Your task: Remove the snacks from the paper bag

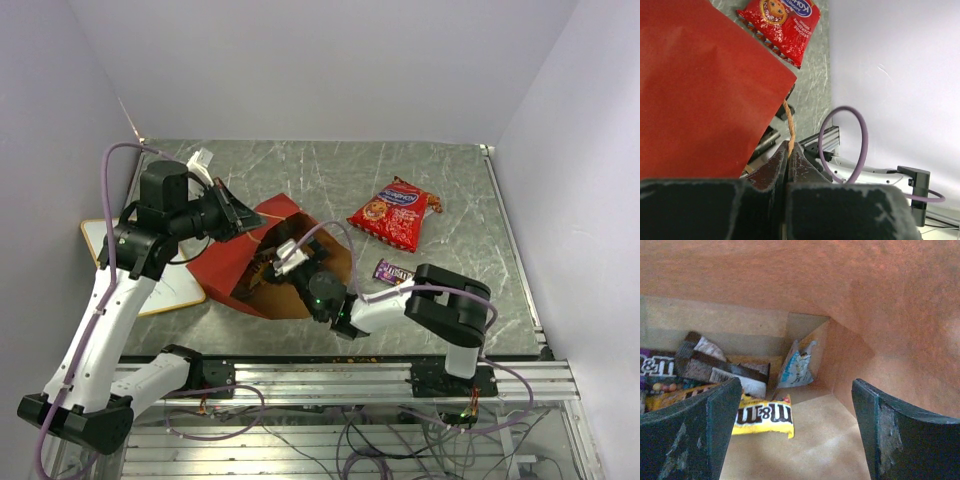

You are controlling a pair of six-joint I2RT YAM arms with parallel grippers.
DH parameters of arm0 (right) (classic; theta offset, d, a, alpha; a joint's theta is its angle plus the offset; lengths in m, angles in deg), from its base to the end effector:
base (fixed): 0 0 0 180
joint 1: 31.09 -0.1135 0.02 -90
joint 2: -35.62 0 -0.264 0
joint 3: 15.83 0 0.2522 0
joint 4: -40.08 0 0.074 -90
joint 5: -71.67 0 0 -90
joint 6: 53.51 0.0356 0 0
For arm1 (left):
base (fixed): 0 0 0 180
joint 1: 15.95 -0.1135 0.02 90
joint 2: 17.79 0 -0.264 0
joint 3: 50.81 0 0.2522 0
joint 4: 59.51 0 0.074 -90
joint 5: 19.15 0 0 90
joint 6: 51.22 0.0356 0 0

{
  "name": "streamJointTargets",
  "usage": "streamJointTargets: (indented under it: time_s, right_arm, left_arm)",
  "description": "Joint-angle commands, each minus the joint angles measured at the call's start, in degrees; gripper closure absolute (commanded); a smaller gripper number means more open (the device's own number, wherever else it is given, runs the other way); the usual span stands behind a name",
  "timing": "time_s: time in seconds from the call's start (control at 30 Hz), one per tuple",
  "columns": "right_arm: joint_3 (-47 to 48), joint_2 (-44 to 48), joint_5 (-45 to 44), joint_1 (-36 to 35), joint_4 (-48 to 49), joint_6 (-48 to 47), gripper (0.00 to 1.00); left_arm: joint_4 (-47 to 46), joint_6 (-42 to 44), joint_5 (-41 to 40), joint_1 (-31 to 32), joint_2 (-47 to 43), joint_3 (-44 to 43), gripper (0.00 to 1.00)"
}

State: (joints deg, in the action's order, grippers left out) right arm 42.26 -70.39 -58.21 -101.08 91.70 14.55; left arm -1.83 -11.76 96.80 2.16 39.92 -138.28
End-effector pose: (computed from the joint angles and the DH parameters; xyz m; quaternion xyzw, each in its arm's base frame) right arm 0.1456 0.3332 0.1866 -0.2893 0.6258 0.0662 0.7214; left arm 0.1772 -0.0744 0.4122 -0.1220 0.8340 -0.4422 0.3065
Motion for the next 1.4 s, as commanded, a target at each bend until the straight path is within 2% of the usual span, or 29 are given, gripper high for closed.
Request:
streamJointTargets:
  time_s: [0.0, 0.1, 0.23, 0.47, 0.77, 1.1, 1.17, 1.37]
  right_arm:
    - [3.2, -3.0, 2.6, 3.1, -0.2, 5.5, 0.08]
    - [3.7, -4.1, 3.9, 4.3, 0.7, 5.7, 0.09]
    - [4.6, -4.5, 8.3, 7.3, -1.4, 10.2, 0.14]
    - [9.0, -9.3, 12.5, 8.6, -3.1, 9.8, 0.22]
    - [15.4, -15.4, 2.8, 8.6, -6.7, 15.9, 0.3]
    - [22.6, -21.5, -6.3, 9.4, -15.2, 18.9, 0.25]
    - [24.1, -22.8, -7.1, 9.8, -16.4, 18.9, 0.3]
    - [25.0, -22.0, -0.4, 10.4, -17.3, 16.4, 0.66]
  left_arm:
    - [1.9, 1.9, -0.5, 0.0, -1.6, -1.3, 0.93]
    - [0.8, 1.2, -0.1, 0.0, -2.7, 0.0, 0.93]
    - [-1.2, -0.3, 0.5, 0.0, -3.9, 1.9, 0.93]
    - [-3.2, 0.3, 1.7, 0.0, -2.8, 1.5, 0.93]
    - [-4.4, 0.6, 2.5, 0.0, -1.5, 0.6, 0.93]
    - [-2.4, 1.7, 2.1, 0.0, -1.4, -1.2, 0.93]
    - [-1.9, 1.8, 1.7, 0.0, -1.6, -1.2, 0.93]
    - [2.0, 2.4, -0.7, 0.0, -2.0, -1.6, 0.93]
